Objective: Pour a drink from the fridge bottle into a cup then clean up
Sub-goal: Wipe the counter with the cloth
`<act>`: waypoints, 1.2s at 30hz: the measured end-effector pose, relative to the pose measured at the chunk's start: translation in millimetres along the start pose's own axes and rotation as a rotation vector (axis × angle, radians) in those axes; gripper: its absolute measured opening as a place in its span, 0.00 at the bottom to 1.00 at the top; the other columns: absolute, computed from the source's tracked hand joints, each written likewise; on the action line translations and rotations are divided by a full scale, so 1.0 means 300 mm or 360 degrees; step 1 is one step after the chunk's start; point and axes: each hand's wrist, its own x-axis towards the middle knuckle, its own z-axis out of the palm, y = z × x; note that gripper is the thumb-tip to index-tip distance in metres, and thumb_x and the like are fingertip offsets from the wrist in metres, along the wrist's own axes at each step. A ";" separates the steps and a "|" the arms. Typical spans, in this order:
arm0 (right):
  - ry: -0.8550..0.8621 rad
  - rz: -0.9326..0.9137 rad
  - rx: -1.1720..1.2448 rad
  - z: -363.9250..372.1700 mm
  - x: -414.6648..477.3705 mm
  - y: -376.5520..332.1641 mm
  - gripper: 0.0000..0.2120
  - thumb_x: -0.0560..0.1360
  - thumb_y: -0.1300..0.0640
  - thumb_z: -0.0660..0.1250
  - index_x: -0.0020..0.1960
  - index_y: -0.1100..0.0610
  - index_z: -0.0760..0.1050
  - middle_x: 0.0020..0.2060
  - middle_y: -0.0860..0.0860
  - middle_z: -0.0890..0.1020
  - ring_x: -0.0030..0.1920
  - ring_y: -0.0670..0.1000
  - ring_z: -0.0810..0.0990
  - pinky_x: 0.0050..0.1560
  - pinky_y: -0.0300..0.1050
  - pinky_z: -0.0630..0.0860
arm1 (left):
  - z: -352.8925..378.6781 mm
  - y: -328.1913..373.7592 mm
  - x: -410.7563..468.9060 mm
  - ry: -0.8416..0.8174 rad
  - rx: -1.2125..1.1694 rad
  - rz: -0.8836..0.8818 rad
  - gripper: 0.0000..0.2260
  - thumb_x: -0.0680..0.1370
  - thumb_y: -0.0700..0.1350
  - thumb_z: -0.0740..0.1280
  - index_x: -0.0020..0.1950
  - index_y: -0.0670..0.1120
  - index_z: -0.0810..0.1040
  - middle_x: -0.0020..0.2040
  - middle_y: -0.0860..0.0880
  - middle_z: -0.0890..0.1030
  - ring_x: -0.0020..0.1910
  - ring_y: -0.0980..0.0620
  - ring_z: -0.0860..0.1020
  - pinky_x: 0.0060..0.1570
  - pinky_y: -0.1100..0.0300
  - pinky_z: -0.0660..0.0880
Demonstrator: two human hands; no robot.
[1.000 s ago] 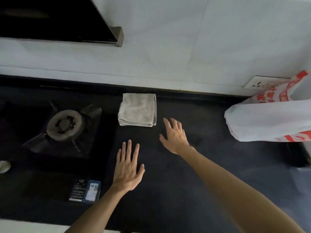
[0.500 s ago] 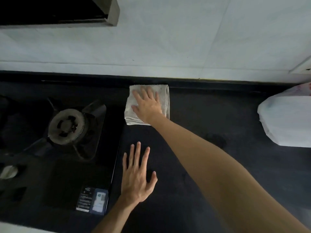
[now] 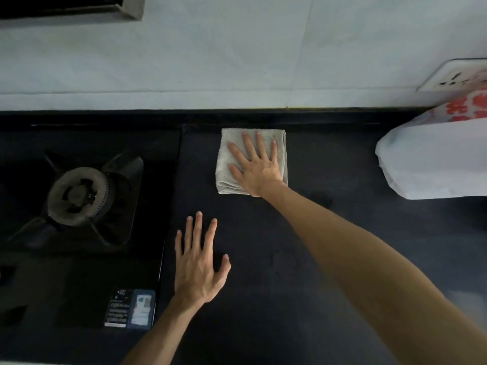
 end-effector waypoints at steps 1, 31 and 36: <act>-0.0009 0.0030 -0.0002 0.001 -0.039 0.046 0.29 0.81 0.36 0.38 0.78 0.40 0.32 0.79 0.50 0.35 0.77 0.58 0.31 0.74 0.67 0.34 | -0.001 0.000 0.000 0.0007 -0.0006 0.0005 0.36 0.74 0.60 0.57 0.80 0.49 0.57 0.82 0.44 0.50 0.81 0.43 0.47 0.77 0.41 0.49; 0.0056 0.0231 0.0055 0.066 -0.398 0.136 0.32 0.79 0.33 0.41 0.79 0.41 0.35 0.80 0.52 0.36 0.77 0.64 0.33 0.71 0.75 0.40 | 0.008 -0.001 -0.004 0.0074 0.0011 0.0030 0.35 0.74 0.59 0.55 0.80 0.47 0.59 0.82 0.42 0.52 0.81 0.42 0.48 0.77 0.39 0.52; -0.0027 0.0024 0.0059 0.131 -0.647 0.031 0.34 0.79 0.32 0.45 0.79 0.40 0.36 0.79 0.52 0.36 0.77 0.63 0.31 0.71 0.76 0.41 | 0.002 0.006 -0.006 0.0071 -0.0019 0.0027 0.35 0.74 0.59 0.56 0.79 0.46 0.60 0.82 0.42 0.52 0.81 0.42 0.49 0.76 0.38 0.53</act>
